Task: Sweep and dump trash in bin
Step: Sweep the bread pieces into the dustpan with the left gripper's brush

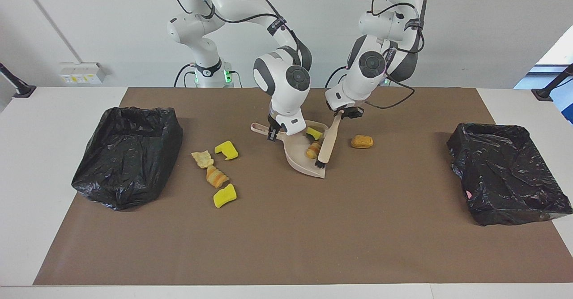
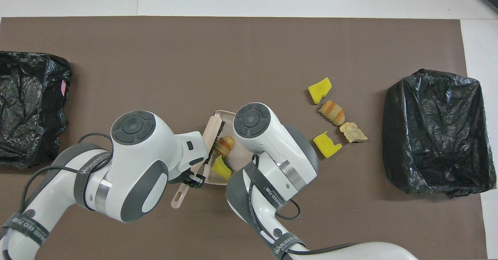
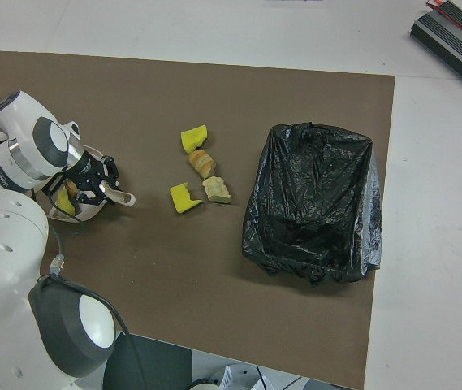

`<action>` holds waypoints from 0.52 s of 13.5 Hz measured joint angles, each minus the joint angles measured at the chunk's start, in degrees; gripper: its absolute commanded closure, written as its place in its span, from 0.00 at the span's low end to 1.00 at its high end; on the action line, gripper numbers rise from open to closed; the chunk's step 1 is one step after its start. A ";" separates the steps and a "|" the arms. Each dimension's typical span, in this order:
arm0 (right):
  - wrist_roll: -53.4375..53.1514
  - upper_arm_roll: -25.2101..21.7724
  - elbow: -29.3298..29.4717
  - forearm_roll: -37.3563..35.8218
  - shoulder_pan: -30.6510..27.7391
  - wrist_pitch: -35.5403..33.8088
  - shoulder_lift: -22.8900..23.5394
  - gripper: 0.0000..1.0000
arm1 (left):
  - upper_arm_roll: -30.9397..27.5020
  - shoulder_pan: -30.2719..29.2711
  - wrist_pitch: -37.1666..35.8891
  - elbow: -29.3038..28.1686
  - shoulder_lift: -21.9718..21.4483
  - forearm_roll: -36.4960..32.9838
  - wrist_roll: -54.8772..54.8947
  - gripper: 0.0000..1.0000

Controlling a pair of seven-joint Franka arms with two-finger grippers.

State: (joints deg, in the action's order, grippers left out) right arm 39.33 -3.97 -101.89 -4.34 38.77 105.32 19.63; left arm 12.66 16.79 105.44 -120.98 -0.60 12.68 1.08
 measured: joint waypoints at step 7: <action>-0.30 0.00 -0.04 0.00 0.00 0.01 0.00 1.00 | -1.35 -6.86 -12.12 0.48 -5.64 -4.92 -14.22 1.00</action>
State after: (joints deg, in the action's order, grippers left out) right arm 39.03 -3.97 -101.93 -4.34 38.77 105.32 19.63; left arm 11.30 9.94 93.32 -120.50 -6.24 7.76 -13.14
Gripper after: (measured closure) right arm 0.670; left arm 0.744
